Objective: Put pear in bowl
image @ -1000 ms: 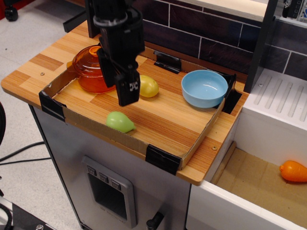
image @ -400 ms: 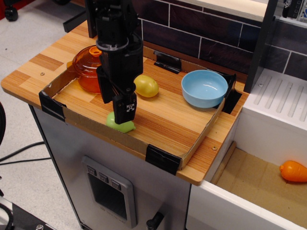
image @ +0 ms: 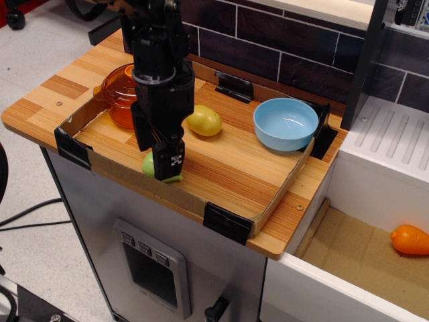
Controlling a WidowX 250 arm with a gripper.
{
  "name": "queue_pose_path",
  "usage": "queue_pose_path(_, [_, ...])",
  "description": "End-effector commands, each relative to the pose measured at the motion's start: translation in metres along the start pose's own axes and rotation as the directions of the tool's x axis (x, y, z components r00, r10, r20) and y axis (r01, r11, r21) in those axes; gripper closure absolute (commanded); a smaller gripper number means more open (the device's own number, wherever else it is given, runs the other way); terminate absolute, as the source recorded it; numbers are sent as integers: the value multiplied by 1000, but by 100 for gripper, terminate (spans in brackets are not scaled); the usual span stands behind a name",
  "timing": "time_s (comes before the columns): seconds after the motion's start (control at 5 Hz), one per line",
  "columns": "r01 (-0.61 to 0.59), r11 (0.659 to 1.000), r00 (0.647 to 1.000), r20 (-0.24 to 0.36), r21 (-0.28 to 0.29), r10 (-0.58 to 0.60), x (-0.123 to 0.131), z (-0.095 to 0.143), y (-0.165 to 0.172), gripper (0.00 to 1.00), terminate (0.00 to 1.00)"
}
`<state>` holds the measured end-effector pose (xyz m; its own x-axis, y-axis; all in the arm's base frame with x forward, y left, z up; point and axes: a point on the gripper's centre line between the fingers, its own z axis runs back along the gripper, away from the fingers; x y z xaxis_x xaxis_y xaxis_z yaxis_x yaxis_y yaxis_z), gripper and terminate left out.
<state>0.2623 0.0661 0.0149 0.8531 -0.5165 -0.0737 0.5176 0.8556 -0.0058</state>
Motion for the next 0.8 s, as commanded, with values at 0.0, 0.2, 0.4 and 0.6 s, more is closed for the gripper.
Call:
queue_pose_path(0.0, [-35, 999, 999, 23, 9, 35, 0, 6, 11, 100, 0])
queue_pose_path(0.2, [-56, 998, 998, 36, -20, 57, 2, 18, 10, 100, 0])
queue_pose_path(0.4, [-94, 995, 994, 61, -25, 96, 7, 41, 9, 100, 0])
queue_pose_path(0.6, [-174, 982, 977, 108, -78, 182, 28, 82, 3, 100, 0])
